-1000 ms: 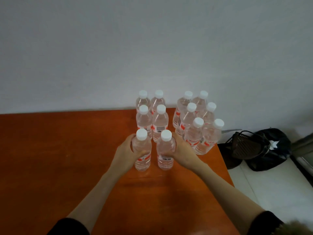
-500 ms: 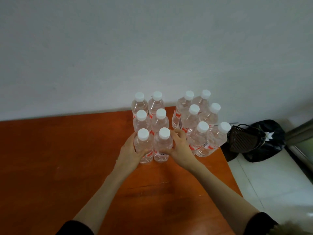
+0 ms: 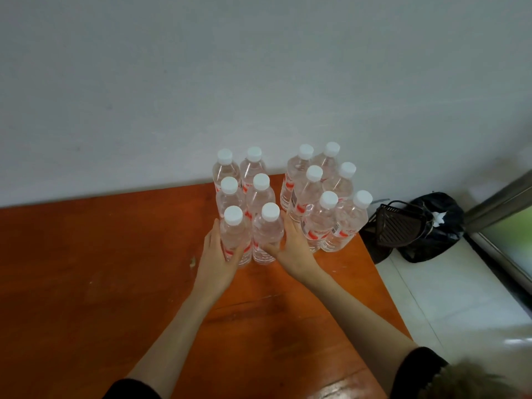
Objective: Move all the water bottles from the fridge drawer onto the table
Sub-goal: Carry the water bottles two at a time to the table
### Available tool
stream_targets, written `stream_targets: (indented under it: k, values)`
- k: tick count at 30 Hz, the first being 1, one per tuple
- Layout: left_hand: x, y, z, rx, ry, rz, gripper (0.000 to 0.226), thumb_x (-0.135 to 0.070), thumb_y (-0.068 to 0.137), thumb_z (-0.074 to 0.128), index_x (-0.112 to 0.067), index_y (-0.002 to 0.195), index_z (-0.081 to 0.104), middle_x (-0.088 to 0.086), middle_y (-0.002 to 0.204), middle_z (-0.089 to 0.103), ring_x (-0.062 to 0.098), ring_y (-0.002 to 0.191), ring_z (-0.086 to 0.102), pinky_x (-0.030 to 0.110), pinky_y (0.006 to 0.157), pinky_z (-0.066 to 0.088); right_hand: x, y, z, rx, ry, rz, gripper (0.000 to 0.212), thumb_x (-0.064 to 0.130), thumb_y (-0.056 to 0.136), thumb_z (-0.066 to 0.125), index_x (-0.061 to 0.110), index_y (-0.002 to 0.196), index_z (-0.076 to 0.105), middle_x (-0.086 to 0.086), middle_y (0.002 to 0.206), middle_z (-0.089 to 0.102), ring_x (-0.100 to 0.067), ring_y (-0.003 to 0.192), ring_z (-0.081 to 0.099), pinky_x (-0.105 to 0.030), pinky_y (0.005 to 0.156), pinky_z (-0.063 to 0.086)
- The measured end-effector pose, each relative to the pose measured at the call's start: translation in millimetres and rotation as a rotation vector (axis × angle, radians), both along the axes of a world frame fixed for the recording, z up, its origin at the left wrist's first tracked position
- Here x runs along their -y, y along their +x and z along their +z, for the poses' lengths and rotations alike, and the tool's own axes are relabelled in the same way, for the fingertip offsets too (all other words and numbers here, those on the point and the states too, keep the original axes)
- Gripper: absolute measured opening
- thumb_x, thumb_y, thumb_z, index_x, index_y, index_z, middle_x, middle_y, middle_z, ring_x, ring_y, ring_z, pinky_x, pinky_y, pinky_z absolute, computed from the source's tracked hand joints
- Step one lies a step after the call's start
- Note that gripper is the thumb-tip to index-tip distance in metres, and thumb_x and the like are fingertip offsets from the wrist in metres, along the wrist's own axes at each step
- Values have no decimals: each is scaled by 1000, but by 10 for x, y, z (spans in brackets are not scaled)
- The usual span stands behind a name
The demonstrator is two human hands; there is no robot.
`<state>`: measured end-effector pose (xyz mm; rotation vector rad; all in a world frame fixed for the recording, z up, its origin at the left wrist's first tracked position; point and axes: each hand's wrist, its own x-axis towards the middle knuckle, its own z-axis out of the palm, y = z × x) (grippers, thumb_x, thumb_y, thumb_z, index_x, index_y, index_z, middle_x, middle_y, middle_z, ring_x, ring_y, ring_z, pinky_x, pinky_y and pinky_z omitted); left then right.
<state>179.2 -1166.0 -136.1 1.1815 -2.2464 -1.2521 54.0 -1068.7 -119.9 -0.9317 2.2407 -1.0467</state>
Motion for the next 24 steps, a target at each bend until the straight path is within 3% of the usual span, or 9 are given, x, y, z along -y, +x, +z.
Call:
stream_targets:
  k: [4,6,8,11,15,20,24]
  values:
    - [-235,148,42,6,-158,19,66,-39,90,54,-21,145,22,4,150,29,20,137,31,31,104,28,-270,133,123,-75,17,71,75,36,87,61,22,147,17,3,154,24,-14,141,23,-23,107,17]
    - [-426,197,127,-34,-233,0,57,-35,90,53,-19,141,31,4,145,35,19,133,37,29,103,29,-479,192,205,-168,96,78,77,43,88,57,23,149,13,3,156,17,-17,142,22,-30,111,22]
    - [-599,196,231,-60,-312,-127,57,-39,90,51,-22,141,31,0,146,34,15,135,33,36,110,30,-731,232,339,-282,170,69,77,47,89,53,24,149,11,2,157,15,-20,141,26,-39,109,33]
    - [-855,104,418,-49,-458,-345,65,-45,90,48,-27,146,20,-4,155,19,12,143,16,42,115,24,-1263,288,612,-472,209,28,75,50,89,51,24,148,13,3,156,16,-18,140,27,-37,106,36]
    - [-1381,-141,739,-51,-642,-567,71,-56,89,37,-29,148,7,-5,158,4,13,145,-1,41,118,7,-2170,292,863,-713,322,-93,80,56,88,47,24,150,7,-1,158,7,-21,146,7,-42,118,16]
    - [-2444,-452,1175,-114,-787,-817,82,-66,79,13,-23,149,6,-2,158,3,14,145,-6,42,119,0,-3492,462,1219,-863,494,-336,85,64,85,42,30,149,-1,-1,158,-9,-25,146,-10,-51,117,-1]
    - [-3482,-585,1389,-167,-871,-990,74,-59,90,26,-20,149,5,2,158,6,20,146,0,47,118,3,-4623,798,1380,-875,621,-530,86,66,85,41,34,147,-9,-1,157,-17,-26,145,-14,-53,116,-2]
